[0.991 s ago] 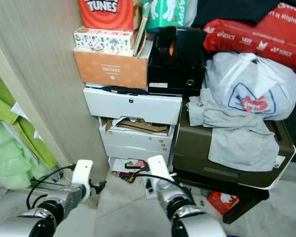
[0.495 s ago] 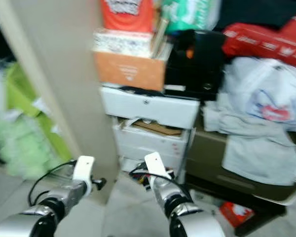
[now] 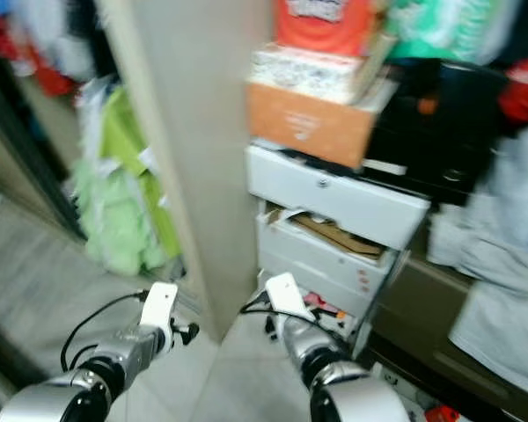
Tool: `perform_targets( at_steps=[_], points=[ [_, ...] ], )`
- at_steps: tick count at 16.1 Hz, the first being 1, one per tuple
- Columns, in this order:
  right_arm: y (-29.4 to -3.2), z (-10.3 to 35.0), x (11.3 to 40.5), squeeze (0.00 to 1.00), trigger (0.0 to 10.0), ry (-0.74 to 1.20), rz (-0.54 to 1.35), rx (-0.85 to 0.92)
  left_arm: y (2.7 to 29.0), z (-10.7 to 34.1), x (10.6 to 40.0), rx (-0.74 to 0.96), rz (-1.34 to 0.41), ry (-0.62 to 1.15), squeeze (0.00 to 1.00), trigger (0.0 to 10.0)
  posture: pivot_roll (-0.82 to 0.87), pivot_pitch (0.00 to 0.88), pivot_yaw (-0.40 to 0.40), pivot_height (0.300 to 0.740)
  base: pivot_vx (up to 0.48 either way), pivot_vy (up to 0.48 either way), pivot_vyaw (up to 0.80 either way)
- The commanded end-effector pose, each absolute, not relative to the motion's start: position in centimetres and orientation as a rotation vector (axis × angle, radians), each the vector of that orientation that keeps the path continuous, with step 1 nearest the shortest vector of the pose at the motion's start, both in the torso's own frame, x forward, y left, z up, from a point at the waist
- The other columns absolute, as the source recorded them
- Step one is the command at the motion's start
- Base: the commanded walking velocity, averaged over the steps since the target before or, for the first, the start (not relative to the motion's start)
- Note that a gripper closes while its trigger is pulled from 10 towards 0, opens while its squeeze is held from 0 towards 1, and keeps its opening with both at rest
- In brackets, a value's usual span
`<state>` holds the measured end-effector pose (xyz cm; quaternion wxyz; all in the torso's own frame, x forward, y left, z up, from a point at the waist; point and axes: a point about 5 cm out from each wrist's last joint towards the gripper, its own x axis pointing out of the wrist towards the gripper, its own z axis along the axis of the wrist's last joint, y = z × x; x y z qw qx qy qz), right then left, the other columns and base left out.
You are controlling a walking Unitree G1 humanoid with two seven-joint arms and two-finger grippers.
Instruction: Clean up the room
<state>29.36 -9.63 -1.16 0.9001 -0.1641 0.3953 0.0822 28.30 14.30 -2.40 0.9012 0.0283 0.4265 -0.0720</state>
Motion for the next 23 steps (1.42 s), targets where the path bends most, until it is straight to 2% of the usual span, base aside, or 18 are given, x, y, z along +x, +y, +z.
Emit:
perform_targets(
  at_steps=[1, 3, 8, 18, 23],
  points=[
    [-8.74, -1.08, 29.29, 0.0, 10.0, 0.815, 0.187, -0.33, 14.9, -2.47, 28.19, 0.083, -0.149, 0.892, 0.0, 10.0, -0.1, 0.0, -0.003, 0.74, 0.0, 0.0, 0.8],
    [-8.76, -1.08, 29.3, 0.0, 10.0, 0.813, 0.185, -0.33, 14.83, -2.5, 28.16, 0.09, -0.157, 0.893, 0.0, 10.0, -0.1, 0.0, -0.002, 0.74, 0.0, 0.0, 0.8],
    [-8.65, -0.89, 29.48, 0.0, 10.0, 0.8, 0.191, -0.339, 14.84, -2.31, 28.38, 0.08, -0.156, 0.881, 0.0, 10.0, -0.1, 0.0, -0.001, 0.74, 0.0, 0.0, 0.0],
    [-8.57, -0.57, 29.8, 0.0, 10.0, 0.781, 0.204, -0.364, 14.77, -2.05, 28.67, 0.083, -0.158, 0.871, 0.0, 10.0, -0.11, 0.0, -0.001, 0.74, 0.0, -0.341, 0.0],
    [-8.58, -0.5, 29.88, 0.0, 10.0, 0.777, 0.197, -0.357, 14.88, -1.93, 28.82, 0.07, -0.142, 0.861, 0.0, 10.0, -0.1, 0.0, -0.003, 0.74, 0.0, 0.0, 0.0]
  ],
)
